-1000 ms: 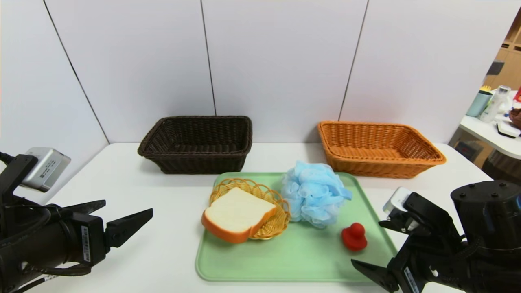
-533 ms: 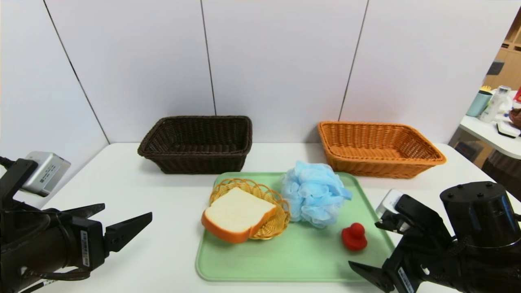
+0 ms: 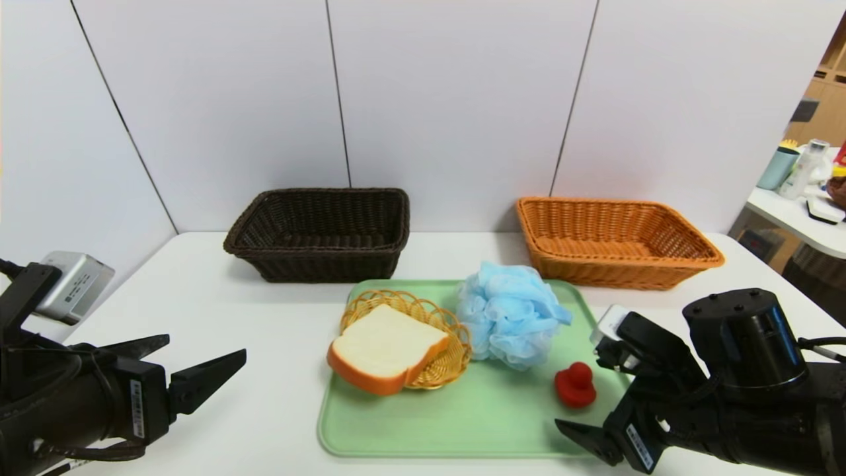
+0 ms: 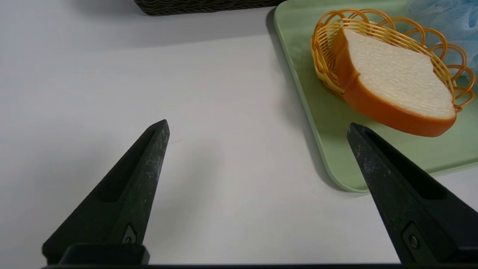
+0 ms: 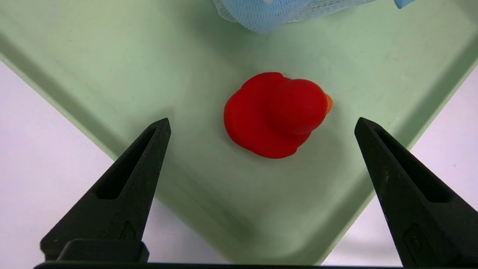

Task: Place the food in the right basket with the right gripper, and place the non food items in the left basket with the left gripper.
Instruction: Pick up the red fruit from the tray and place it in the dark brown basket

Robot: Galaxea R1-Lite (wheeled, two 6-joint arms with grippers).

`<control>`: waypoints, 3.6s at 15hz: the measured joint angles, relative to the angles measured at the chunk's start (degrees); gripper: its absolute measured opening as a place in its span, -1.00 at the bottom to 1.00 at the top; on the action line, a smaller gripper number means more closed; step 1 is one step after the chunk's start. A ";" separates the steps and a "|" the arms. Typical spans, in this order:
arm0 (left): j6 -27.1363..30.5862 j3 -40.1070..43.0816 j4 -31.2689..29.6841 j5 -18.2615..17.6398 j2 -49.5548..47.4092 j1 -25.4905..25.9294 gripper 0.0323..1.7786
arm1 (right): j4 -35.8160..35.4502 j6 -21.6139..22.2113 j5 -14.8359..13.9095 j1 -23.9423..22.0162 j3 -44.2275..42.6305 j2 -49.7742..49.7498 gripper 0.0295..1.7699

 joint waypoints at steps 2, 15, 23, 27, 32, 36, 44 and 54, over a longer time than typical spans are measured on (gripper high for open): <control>0.02 0.27 -0.02 -0.06 -0.22 0.02 0.90 | -0.55 -0.22 0.07 -0.33 -0.68 0.88 0.92; 0.02 0.44 0.04 -0.20 -0.77 0.02 0.90 | -3.52 -1.61 0.22 -1.11 -1.00 4.68 0.92; 0.00 0.80 0.06 -0.26 -1.07 -0.01 0.90 | -3.67 -2.34 0.16 -1.41 -1.66 5.35 0.74; 0.02 0.85 0.09 -0.26 -1.11 -0.01 0.90 | -3.66 -2.45 0.16 -1.41 -1.95 5.46 0.07; 0.00 0.85 0.06 -0.26 -1.16 -0.01 0.90 | -3.72 -2.46 0.18 -1.40 -1.84 5.33 -0.26; 0.02 0.80 0.06 -0.26 -1.21 0.00 0.90 | -3.66 -2.45 0.02 -1.41 -1.88 5.02 -0.32; 0.07 0.83 0.04 -0.23 -1.18 -0.06 0.90 | -3.66 -3.61 -0.39 -1.40 -4.50 0.80 -0.36; 0.66 0.68 -0.10 -0.26 -1.18 -0.06 0.90 | 3.51 -6.53 -2.97 -1.27 -19.15 -6.17 -0.38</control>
